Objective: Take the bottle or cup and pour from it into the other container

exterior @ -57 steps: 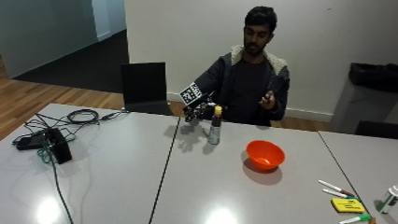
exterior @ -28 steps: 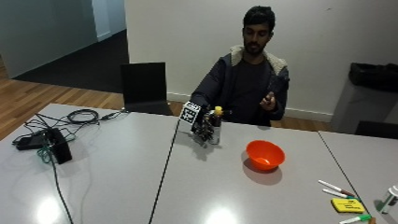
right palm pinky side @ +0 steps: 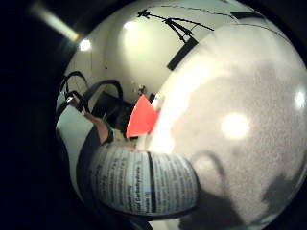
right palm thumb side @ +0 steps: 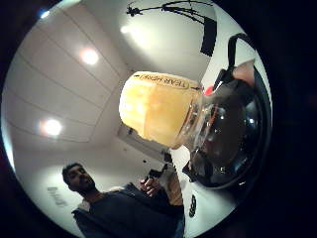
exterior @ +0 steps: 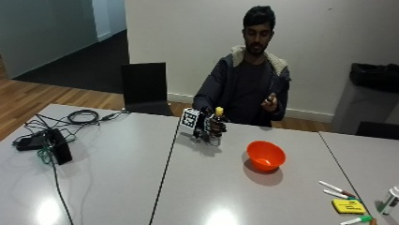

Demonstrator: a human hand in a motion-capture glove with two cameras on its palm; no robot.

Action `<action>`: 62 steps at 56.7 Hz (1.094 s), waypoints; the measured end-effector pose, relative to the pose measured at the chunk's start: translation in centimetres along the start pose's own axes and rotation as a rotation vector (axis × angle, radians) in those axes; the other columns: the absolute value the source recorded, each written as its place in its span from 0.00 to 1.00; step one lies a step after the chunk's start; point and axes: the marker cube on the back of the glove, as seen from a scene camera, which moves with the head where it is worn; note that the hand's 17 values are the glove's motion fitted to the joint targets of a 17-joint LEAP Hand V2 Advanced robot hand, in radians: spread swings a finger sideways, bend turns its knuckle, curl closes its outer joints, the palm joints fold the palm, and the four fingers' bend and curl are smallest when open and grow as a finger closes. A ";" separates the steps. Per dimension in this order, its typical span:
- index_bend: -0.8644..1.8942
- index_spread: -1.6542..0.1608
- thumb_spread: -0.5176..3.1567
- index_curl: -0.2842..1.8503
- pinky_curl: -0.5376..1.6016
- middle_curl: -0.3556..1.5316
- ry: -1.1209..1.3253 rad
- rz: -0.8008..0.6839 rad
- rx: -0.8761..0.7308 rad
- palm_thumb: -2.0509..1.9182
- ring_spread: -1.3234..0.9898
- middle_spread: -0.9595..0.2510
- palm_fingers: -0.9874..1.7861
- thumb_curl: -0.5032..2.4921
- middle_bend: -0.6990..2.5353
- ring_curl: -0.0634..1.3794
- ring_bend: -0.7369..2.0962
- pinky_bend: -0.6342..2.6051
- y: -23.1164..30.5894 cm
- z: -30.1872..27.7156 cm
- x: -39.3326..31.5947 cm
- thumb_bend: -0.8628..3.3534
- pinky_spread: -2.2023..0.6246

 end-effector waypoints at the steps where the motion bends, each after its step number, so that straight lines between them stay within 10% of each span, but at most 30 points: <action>1: 0.37 0.75 0.32 0.27 0.40 0.42 0.003 0.000 0.002 0.75 0.50 0.59 0.85 0.32 0.37 0.30 0.49 0.36 0.0 0.0 0.0 0.20 0.74; 28: 0.37 0.75 0.29 0.31 0.41 0.44 0.123 -0.174 -0.277 0.76 0.49 0.60 0.84 0.35 0.39 0.33 0.50 0.35 -2.4 0.1 -6.8 0.20 0.70; 62: 0.37 0.75 0.28 0.32 0.42 0.44 0.854 -0.293 -0.413 0.76 0.49 0.59 0.84 0.36 0.39 0.33 0.50 0.35 -7.7 14.5 -15.4 0.20 0.70</action>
